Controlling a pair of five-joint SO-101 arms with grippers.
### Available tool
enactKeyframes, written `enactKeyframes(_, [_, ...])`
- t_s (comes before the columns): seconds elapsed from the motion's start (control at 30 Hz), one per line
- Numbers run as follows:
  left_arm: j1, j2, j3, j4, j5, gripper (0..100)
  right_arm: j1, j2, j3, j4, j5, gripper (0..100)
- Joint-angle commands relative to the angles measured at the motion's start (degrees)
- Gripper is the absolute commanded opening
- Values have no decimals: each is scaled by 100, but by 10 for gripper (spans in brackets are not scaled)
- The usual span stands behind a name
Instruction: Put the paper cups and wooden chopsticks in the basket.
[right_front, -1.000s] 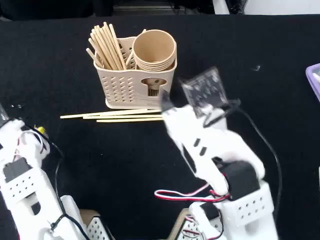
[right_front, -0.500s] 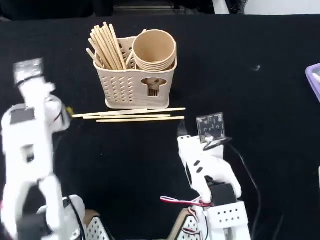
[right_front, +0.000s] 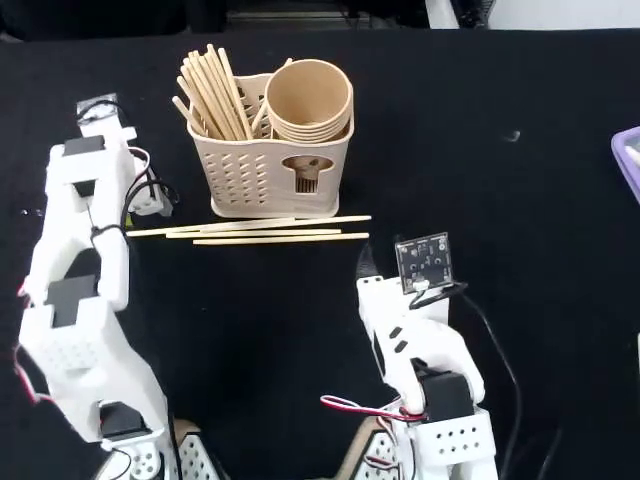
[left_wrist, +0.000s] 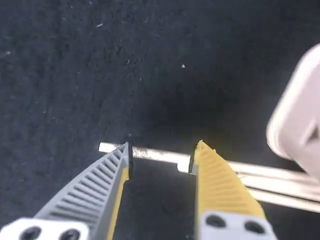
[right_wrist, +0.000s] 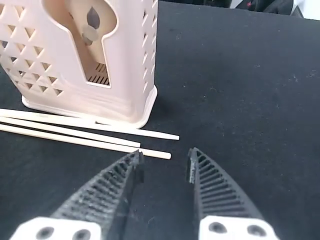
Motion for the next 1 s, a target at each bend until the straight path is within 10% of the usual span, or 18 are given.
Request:
enactKeyframes(0.0, [110, 211, -673, 0, 97, 211, 79, -418, -31, 26, -18, 152])
enactKeyframes(0.97, [514, 993, -400, -633, 53, 211, 70, -418, -31, 44, -18, 152])
